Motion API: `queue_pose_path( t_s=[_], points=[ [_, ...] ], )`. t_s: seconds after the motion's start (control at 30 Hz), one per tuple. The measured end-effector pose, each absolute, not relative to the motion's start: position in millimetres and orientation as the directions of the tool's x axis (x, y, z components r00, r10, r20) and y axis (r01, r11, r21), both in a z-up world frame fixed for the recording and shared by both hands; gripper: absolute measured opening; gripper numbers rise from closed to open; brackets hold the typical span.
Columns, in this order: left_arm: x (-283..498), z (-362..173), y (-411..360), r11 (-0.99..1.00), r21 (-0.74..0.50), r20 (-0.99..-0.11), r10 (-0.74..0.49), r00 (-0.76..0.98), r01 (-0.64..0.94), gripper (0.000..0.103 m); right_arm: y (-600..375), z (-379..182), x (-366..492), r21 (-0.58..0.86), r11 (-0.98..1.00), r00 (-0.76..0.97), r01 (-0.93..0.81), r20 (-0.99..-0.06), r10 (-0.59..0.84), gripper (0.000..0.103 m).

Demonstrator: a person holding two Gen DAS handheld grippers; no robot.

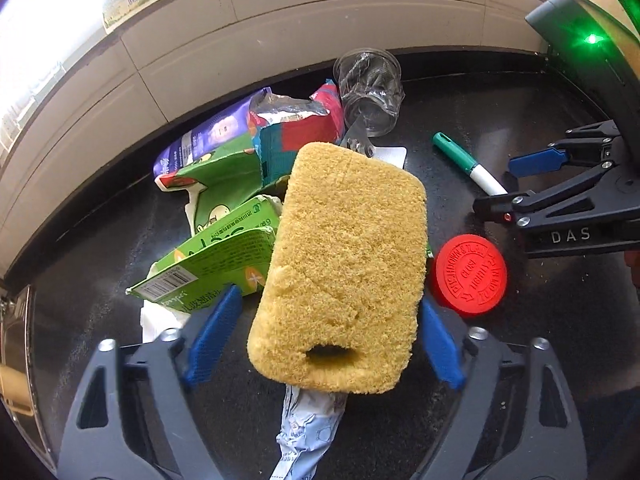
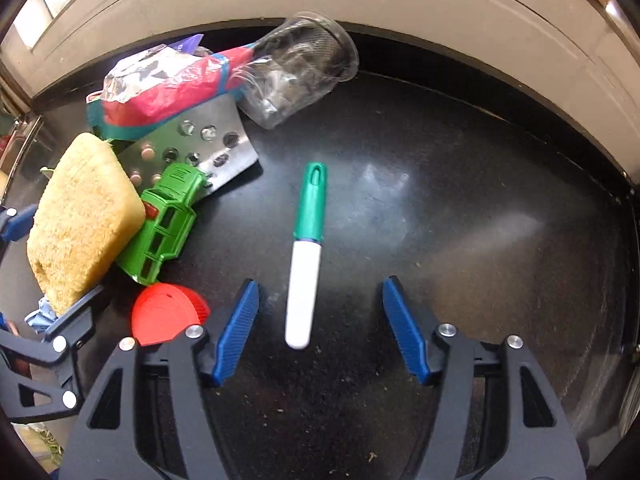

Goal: Collect trash
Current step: 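Grasp the yellow sponge with the left tool while the right tool grasps the green marker, then carry sponge and marker over the bin and open both tools to drop them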

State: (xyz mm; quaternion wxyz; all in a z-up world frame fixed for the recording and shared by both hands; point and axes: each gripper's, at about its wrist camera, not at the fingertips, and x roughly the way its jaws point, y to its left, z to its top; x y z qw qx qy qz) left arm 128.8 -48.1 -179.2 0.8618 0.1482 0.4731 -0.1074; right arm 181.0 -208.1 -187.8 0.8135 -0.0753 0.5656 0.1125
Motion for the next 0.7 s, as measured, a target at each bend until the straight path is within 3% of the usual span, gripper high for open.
queue_pose_path(
  t_s=[0.07, 0.13, 0.7],
  points=[
    [127.7, -179.0, -49.5, 0.932, 0.156, -0.846, -0.045, 0.531, 0.328, 0.066, -203.7, -185.6, 181.4, -0.008, 0.96, 0.348, -0.281, -0.933, 0.094, 0.024],
    [124.3, -174.6, -49.3, 0.936, 0.149, -0.837, -0.053, 0.544, 0.32, 0.062, -199.9, -184.0, 182.1, -0.019, 0.957, 0.344, -0.288, -0.935, 0.085, 0.014],
    [60.7, -116.0, -27.9, 0.984, 0.063, -0.815, -0.044, 0.578, 0.164, 0.06, -222.8, -114.6, 101.7, 0.066, 0.96, 0.425, -0.273, -0.887, 0.182, 0.014]
  ],
)
